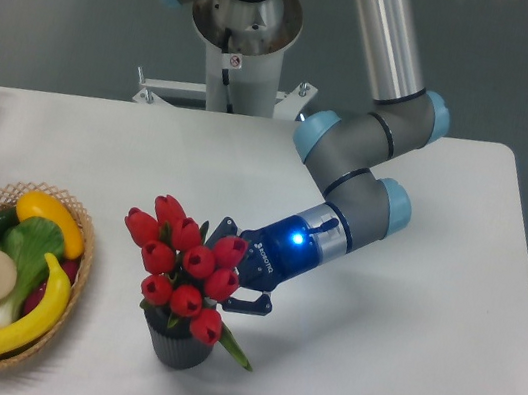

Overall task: Insert the flowers into the vase
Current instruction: 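Hold the tulips in the vase and settle them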

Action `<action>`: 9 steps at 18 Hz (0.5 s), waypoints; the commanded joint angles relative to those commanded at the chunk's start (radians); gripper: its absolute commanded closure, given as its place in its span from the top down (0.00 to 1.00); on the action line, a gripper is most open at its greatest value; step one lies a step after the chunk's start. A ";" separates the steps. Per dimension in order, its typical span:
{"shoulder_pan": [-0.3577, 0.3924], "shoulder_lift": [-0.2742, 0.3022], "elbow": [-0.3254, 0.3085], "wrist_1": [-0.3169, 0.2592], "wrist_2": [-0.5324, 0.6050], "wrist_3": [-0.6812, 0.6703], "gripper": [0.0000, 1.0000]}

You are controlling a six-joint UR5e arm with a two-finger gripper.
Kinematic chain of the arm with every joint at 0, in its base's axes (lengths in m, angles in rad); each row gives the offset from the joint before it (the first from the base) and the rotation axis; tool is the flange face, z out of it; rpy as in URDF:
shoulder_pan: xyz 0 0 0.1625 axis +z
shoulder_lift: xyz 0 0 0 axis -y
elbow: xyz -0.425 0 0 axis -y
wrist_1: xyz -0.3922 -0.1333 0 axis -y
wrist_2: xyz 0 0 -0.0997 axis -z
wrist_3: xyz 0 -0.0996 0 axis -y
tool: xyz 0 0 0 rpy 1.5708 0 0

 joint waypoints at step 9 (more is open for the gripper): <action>0.000 -0.008 0.000 0.014 0.000 0.026 0.57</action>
